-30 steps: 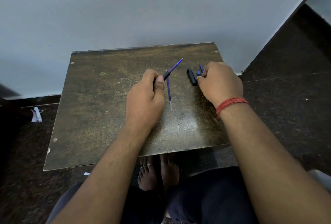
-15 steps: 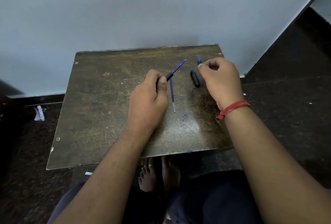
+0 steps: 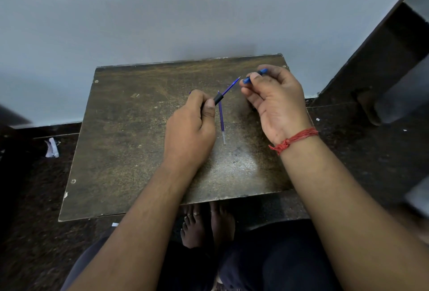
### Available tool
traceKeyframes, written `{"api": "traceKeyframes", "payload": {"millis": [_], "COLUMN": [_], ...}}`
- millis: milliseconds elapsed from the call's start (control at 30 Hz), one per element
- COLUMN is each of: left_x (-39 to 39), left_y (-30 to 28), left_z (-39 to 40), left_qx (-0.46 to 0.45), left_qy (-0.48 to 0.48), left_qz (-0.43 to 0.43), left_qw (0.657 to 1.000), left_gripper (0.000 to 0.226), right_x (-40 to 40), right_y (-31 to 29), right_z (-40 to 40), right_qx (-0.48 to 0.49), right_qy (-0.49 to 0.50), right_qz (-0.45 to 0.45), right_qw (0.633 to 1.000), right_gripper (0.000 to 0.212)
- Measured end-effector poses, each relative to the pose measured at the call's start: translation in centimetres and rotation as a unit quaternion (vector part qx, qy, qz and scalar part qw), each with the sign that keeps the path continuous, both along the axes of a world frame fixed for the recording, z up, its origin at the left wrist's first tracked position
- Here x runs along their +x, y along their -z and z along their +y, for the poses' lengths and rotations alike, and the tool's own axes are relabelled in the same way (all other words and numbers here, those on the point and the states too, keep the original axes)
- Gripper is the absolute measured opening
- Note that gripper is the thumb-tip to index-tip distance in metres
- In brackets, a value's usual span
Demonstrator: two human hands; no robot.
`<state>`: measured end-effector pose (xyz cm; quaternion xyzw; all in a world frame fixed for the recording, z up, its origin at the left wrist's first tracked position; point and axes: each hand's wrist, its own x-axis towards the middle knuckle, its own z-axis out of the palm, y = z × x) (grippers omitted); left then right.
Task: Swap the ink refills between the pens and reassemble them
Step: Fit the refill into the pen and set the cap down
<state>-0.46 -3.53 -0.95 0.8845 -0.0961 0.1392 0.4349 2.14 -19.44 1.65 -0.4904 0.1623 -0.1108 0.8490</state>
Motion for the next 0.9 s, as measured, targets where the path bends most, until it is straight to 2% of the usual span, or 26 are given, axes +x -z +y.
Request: {"api": "traceKeyframes", "payload": {"millis": [333,700,900], "left_x": [0.0,0.0,0.1], "left_y": [0.0,0.1,0.2], "left_z": [-0.1,0.0,0.0], "left_qx": [0.010,-0.001,-0.006], "left_qy": [0.012,0.012,0.004], "left_qz": [-0.005,-0.001,0.000], "left_qw": [1.000,1.000,1.000], "left_gripper": [0.015,0.015,0.015], "right_x": [0.1,-0.4,-0.5], "right_y": [0.0,0.4,0.5], "right_z": [-0.2,0.8,0.9], "right_qx": [-0.009,-0.130,-0.118], "right_qy": [-0.006,-0.133,-0.158], "right_qz": [-0.044,-0.023,-0.022], "right_qw": [0.999,0.982,0.980], "right_gripper": [0.019,0.026,0.026]}}
